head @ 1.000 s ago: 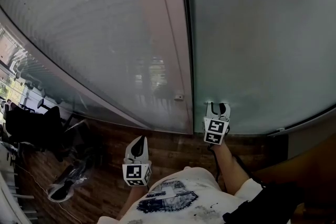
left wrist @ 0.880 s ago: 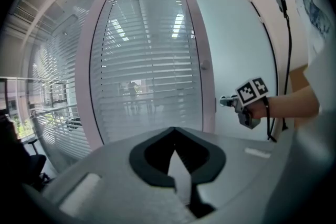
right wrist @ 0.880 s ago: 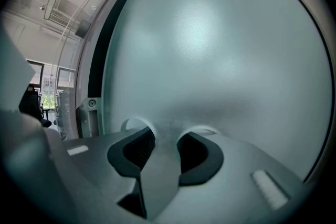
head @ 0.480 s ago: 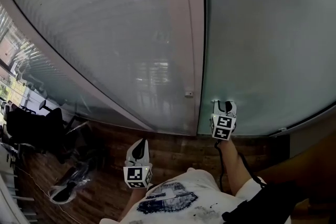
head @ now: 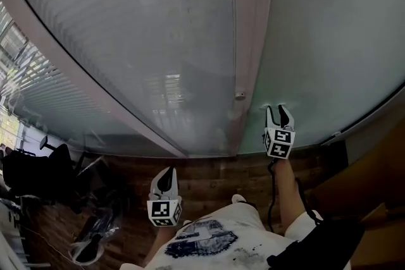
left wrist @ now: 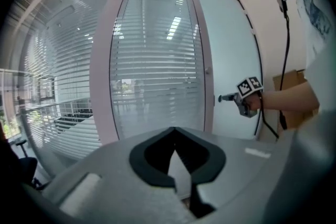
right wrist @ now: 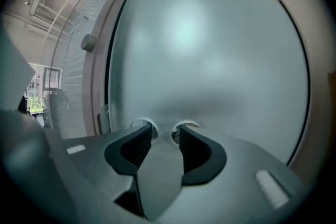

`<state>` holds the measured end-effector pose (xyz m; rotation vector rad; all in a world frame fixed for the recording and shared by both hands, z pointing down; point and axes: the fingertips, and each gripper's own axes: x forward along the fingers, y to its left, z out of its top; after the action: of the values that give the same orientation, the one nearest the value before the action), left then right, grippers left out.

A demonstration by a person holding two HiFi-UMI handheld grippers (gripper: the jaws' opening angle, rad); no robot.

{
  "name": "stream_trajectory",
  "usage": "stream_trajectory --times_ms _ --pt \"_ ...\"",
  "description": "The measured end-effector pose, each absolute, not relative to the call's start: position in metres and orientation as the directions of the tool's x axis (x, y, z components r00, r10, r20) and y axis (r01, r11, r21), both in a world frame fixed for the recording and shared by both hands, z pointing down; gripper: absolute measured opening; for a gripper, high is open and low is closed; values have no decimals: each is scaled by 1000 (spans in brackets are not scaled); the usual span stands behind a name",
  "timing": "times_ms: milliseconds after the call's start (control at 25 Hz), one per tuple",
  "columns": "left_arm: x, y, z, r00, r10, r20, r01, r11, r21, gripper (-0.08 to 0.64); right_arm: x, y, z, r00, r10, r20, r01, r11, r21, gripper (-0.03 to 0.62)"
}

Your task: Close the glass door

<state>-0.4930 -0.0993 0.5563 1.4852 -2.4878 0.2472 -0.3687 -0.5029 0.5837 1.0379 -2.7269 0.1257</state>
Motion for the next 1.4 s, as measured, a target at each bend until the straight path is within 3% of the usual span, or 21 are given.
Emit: stream_trajectory --times_ms 160,320,720,800,960,1400 --pt "-502 -83 557 -394 -880 266 -915 403 -21 0 -342 -479 575 -670 -711 213 -727 686 6 172" --pt "-508 -58 566 -303 -916 264 -950 311 -11 0 -322 -428 565 -625 -758 186 -769 639 16 122" --pt "-514 21 557 -144 -962 230 -989 147 -6 0 -280 -255 543 -592 -785 183 -798 603 5 77" --pt "-508 35 560 -103 -968 227 -994 106 3 0 -270 -227 545 -581 -792 191 -806 592 1 77" --pt "-487 55 569 -8 -973 229 -1000 14 24 0 -244 -170 548 -563 -801 205 -819 573 -9 11" --pt "-411 53 574 191 -950 248 -982 -182 57 0 -178 -94 558 -513 -827 230 -854 518 -42 9"
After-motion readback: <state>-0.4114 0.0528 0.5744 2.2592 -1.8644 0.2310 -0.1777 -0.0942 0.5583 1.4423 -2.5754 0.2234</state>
